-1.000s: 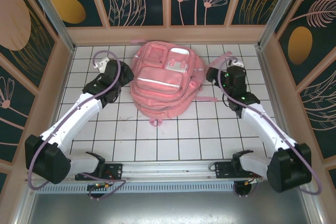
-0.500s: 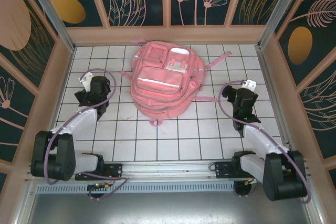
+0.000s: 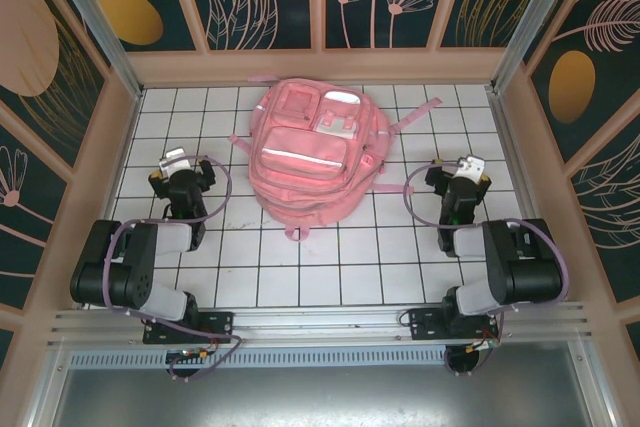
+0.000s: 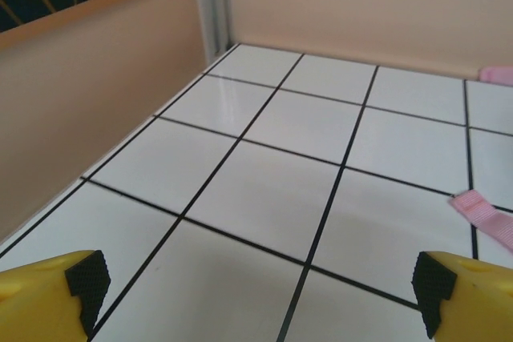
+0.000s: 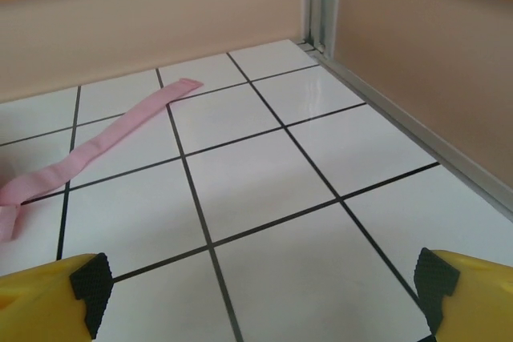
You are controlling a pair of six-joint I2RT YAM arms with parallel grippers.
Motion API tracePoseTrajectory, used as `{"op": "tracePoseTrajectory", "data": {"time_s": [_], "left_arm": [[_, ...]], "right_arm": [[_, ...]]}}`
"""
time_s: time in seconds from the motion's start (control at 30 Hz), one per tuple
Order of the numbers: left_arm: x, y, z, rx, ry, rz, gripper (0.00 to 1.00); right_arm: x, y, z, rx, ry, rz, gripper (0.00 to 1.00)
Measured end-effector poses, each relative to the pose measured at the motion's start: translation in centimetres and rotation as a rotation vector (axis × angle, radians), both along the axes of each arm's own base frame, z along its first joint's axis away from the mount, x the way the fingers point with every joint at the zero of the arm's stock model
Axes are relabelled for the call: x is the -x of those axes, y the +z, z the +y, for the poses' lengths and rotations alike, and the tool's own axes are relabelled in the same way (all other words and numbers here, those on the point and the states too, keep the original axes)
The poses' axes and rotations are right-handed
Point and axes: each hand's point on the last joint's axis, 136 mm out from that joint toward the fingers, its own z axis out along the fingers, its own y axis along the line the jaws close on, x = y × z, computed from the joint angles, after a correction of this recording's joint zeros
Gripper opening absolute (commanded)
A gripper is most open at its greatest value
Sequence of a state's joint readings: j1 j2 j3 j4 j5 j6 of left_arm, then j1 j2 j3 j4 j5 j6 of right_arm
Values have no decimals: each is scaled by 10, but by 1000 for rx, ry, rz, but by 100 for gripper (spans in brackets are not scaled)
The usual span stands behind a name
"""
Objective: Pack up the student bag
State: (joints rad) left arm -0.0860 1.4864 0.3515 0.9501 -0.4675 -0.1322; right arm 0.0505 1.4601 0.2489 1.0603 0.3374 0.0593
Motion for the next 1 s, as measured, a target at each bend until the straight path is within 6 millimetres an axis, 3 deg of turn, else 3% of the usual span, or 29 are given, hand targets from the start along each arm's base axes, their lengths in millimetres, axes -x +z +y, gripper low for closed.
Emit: {"op": "tracePoseTrajectory", "data": {"time_s": [0.23,0.37,0.57,1.0], "left_arm": [[4,6,-12,12,-136,-79,99],[9,-3,-19,16,-183,-74,99],[7,7,-23,12,-209,-116,99],[7,7,-23,12,-212,-118,99]], "right_arm": [[1,-10,14,-11,131,-17,99],[-2,-6,15,-18,155,-32,99],[-3,-4,18,-22,172,-41,99],[-3,-4,19,-24,179,-41,99]]}}
